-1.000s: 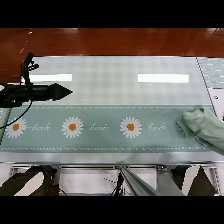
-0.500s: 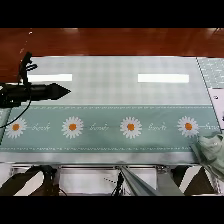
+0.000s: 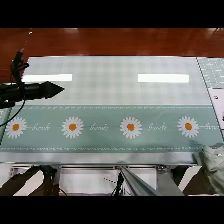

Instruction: Fold the shirts.

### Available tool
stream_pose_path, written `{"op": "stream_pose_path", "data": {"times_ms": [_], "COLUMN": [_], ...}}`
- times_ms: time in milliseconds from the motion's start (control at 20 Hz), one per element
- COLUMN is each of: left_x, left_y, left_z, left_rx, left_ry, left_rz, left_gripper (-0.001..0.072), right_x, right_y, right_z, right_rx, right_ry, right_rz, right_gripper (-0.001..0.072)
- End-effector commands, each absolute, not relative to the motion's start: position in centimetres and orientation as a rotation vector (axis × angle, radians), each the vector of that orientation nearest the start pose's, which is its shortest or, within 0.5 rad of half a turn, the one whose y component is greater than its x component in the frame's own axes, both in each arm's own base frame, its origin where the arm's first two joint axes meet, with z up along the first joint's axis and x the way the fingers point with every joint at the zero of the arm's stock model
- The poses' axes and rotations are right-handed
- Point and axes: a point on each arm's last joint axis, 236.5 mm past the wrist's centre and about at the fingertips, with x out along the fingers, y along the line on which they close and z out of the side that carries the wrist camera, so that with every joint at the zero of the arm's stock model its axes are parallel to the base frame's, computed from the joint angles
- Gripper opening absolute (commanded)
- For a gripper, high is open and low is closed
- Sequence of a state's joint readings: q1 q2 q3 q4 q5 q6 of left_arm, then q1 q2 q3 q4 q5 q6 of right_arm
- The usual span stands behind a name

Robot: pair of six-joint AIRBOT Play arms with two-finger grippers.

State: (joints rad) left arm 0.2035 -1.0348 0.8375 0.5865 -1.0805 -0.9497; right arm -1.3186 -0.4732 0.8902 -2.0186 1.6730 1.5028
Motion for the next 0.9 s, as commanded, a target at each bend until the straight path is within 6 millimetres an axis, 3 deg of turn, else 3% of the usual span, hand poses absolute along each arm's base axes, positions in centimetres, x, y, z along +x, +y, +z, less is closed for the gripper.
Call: {"op": "stream_pose_path", "data": {"times_ms": [0,100,200,250,350,400,450,500,550,600,650,700,800,850], "left_x": [36.0,36.0,36.1,36.3,37.4,38.1,38.9,40.0,41.0,41.8,42.0,41.9,41.5,41.2], "left_y": [-10.2,-10.2,-10.2,-10.3,-11.1,-11.6,-11.9,-11.7,-11.2,-10.7,-10.8,-11.5,-13.0,-13.6], "left_z": [7.5,7.6,7.9,8.3,11.3,13.9,16.5,19.0,20.9,22.3,23.5,24.6,25.3,24.6], "left_rx": [-0.498,-0.497,-0.496,-0.505,-0.567,-0.617,-0.657,-0.689,-0.703,-0.681,-0.621,-0.570,-0.453,-0.352], "left_ry": [0.882,0.881,0.874,0.862,0.786,0.721,0.654,0.576,0.513,0.460,0.417,0.392,0.399,0.426], "left_rz": [-0.566,-0.567,-0.568,-0.573,-0.608,-0.637,-0.659,-0.656,-0.636,-0.615,-0.627,-0.651,-0.678,-0.674], "left_gripper": [0.0027,0.0027,0.0027,0.0027,0.0031,0.0103,0.0271,0.0527,0.0623,0.0623,0.0623,0.0622,0.0622,0.0621], "right_x": [-6.6,-6.4,-3.3,0.0,9.4,13.6,17.9,21.5,24.7,26.9,28.6,29.9,31.6,32.2], "right_y": [-17.0,-17.3,-18.8,-19.8,-19.7,-19.0,-17.9,-16.5,-15.0,-14.0,-13.4,-13.2,-12.7,-11.9], "right_z": [12.8,13.1,12.9,13.0,14.2,15.6,17.6,19.6,21.5,22.5,22.2,20.6,15.7,13.2], "right_rx": [0.556,0.537,0.535,0.531,0.484,0.458,0.471,0.501,0.527,0.552,0.569,0.541,0.469,0.448], "right_ry": [1.267,1.226,1.106,0.997,0.804,0.702,0.577,0.467,0.378,0.331,0.337,0.391,0.568,0.658], "right_rz": [-1.523,-1.529,-1.445,-1.343,-0.982,-0.823,-0.668,-0.519,-0.367,-0.265,-0.202,-0.172,-0.137,-0.105], "right_gripper": [0.0361,0.0361,0.0358,0.0351,0.0239,0.0239,0.0239,0.0239,0.0239,0.0239,0.0239,0.0239,0.0239,0.0240]}}
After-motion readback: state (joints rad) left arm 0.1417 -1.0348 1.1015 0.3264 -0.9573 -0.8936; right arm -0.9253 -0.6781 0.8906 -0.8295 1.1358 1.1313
